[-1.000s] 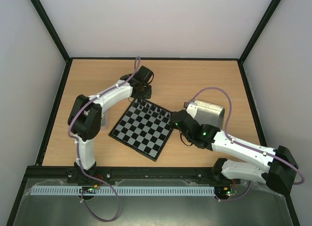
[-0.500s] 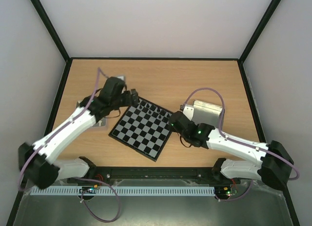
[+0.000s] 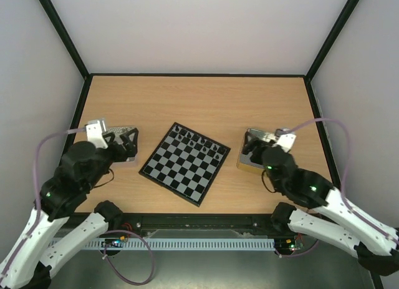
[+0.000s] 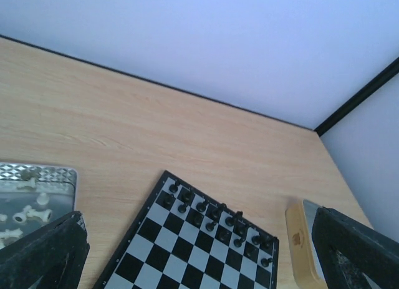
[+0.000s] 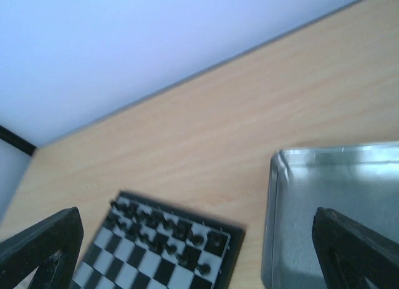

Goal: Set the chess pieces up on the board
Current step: Reset both arms

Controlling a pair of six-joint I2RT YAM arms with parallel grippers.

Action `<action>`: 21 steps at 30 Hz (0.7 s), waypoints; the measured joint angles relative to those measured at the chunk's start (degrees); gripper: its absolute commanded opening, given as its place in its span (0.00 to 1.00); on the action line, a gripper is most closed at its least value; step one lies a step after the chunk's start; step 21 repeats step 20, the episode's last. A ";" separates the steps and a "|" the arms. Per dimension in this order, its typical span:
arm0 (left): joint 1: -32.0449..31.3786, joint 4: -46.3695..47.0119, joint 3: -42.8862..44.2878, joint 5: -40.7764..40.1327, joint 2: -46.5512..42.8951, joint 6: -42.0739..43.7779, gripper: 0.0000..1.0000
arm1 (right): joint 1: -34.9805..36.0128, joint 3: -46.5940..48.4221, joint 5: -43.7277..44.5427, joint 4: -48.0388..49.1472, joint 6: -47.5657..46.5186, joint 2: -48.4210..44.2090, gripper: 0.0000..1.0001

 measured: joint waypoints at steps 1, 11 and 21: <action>0.00 -0.87 0.26 -0.66 -1.64 0.00 0.99 | 0.00 0.87 0.87 -0.87 -0.55 -2.40 0.98; 0.00 -7.87 8.22 -6.71 -8.85 0.98 0.99 | -0.02 8.04 10.05 -9.49 -2.97 -15.41 0.98; 0.00 -9.97 10.78 -8.61 -9.49 1.84 0.99 | -0.04 9.73 12.09 -12.31 -3.28 -17.35 0.98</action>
